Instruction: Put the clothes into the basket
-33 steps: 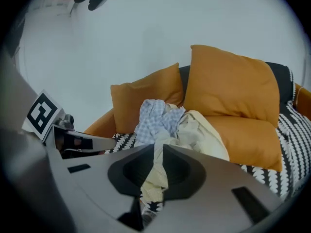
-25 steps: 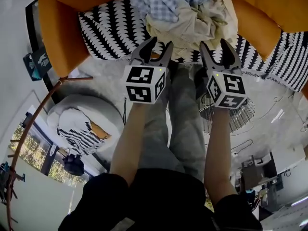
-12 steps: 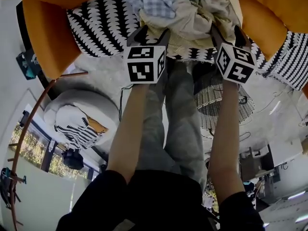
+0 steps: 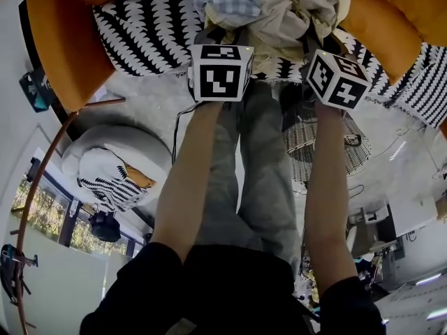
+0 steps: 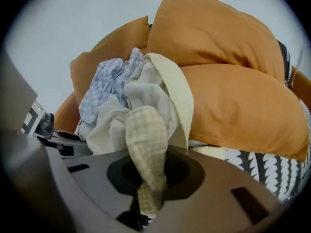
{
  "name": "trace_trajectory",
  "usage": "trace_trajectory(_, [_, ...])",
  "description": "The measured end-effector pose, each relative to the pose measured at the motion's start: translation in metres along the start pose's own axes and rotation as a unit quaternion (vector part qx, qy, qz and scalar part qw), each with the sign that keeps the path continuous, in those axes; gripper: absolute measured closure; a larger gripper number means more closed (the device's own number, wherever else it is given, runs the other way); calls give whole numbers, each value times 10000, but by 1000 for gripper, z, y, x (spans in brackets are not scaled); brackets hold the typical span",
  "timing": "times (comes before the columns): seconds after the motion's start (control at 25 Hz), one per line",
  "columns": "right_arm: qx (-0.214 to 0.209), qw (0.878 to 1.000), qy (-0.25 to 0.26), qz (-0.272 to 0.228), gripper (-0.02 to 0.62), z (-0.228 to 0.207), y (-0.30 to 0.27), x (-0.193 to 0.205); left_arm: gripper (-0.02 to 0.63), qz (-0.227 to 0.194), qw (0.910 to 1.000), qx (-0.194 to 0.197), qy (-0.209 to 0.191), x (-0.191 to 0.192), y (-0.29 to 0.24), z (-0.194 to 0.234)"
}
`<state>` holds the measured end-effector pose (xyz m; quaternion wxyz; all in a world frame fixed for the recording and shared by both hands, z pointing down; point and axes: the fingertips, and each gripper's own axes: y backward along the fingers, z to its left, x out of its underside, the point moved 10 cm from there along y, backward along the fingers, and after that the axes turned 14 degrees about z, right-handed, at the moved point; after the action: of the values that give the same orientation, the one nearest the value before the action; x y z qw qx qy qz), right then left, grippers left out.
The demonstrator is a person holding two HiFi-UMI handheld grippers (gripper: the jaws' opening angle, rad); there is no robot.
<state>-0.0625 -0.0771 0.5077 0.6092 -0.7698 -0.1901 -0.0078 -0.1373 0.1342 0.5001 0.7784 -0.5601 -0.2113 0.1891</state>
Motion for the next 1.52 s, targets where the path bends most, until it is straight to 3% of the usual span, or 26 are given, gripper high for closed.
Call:
trace_trajectory(0.2, [-667,9972,-297,-149,548,6,21,7,574,-90,9998,114,-149,3,13,-4])
trace_trajectory(0.48, [-1346,9882,-325,-657,552,39,63,19,583,-506,9983,252,-155,12,43,-12])
trace_trajectory(0.72, [-1978,9684,-655,-1369,554,58,115,15,583,-995,9942,400,-43,18,87,-24])
trace_trajectory(1.2, [-2320,9495,-516,-2049,554,107,246,-11,583,-1684,9835,529,409,26,228,-60])
trace_trajectory(1.52, [-2214,9314,-577,-2832,554,117,334,-34,583,-2109,9740,811,163,10,309,-93])
